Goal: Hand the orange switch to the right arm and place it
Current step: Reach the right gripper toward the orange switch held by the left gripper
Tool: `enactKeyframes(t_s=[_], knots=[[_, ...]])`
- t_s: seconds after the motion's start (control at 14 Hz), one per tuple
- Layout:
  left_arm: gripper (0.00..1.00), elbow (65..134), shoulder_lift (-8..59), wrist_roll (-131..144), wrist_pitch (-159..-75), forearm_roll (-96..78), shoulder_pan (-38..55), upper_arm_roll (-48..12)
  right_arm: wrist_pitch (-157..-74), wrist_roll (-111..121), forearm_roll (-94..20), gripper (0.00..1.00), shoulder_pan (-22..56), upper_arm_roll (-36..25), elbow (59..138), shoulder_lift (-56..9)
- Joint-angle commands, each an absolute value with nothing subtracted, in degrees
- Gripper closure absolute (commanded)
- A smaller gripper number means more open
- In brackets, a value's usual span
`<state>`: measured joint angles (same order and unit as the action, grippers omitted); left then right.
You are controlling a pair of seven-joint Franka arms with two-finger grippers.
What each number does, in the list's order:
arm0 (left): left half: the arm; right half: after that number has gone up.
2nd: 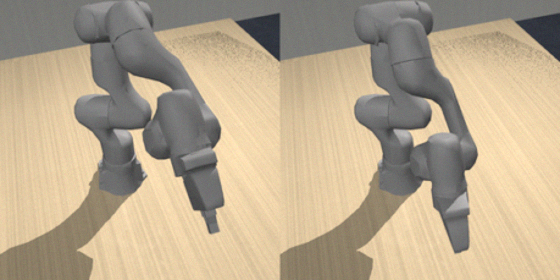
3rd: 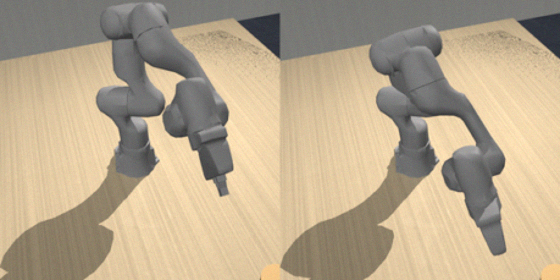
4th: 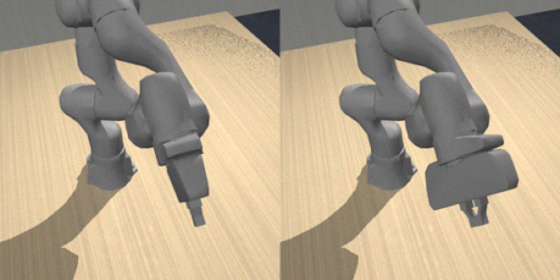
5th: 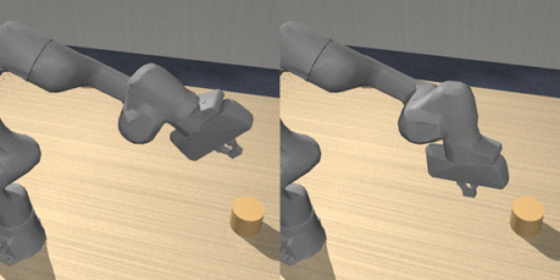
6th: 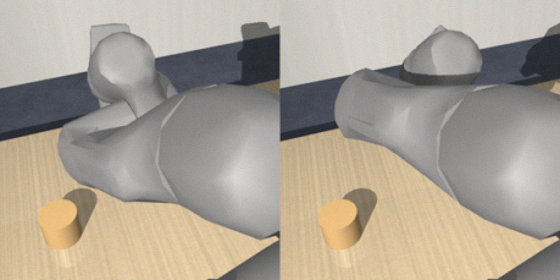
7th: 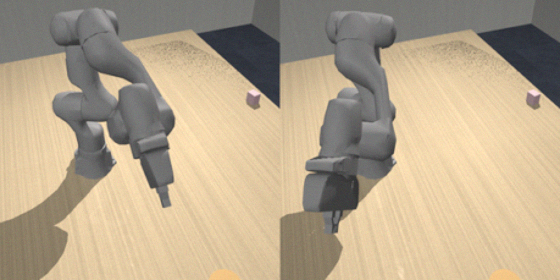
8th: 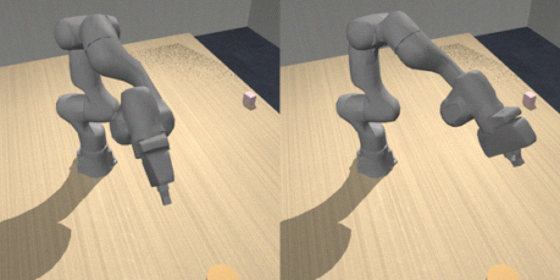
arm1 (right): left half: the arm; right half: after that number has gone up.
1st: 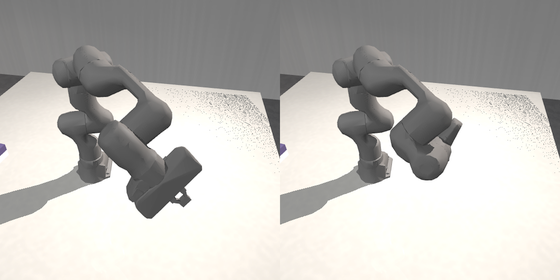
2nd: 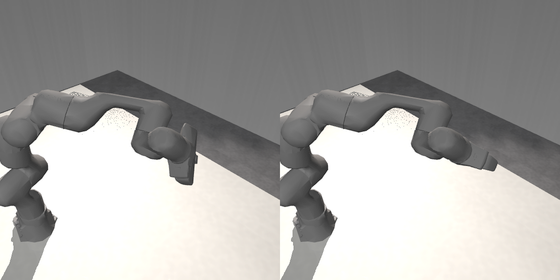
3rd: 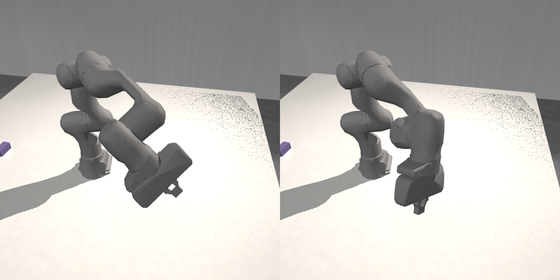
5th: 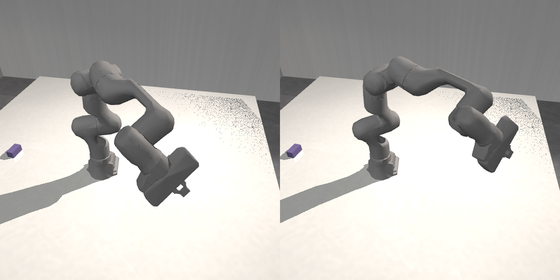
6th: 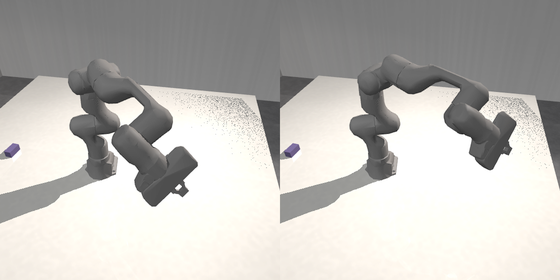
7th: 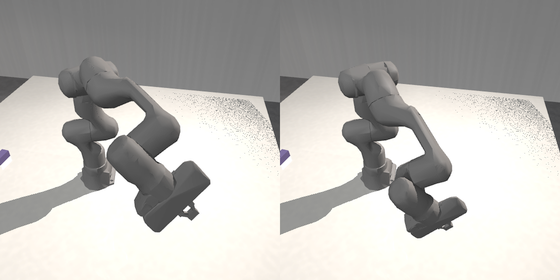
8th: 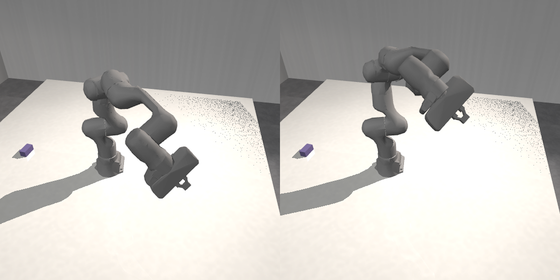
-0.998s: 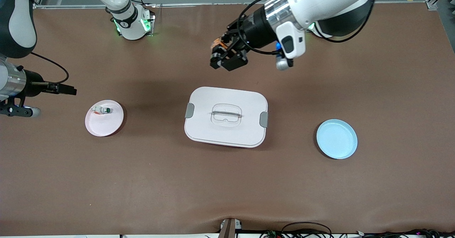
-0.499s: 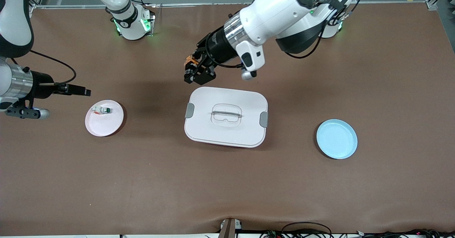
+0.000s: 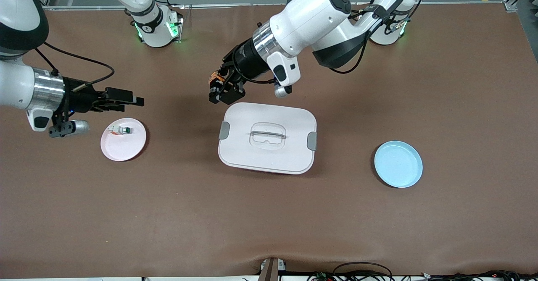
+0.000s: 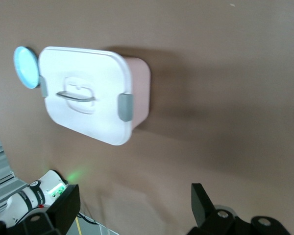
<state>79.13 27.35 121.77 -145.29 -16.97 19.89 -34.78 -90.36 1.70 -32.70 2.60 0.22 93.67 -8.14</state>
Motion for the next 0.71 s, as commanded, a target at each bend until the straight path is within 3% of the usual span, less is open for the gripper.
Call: enactKeyframes(t_s=[0.0,0.64], knots=[[0.77,78.22,27.77,124.1,-146.69,-15.29,20.83,-34.1,-93.68,2.81,-35.59,0.0,4.65,-0.09,96.85,-5.11],[0.77,78.49,27.77,124.1,-146.69,-14.77,20.48,-34.1,-103.26,-6.58,-40.17,0.0,13.17,-0.09,100.02,1.23]])
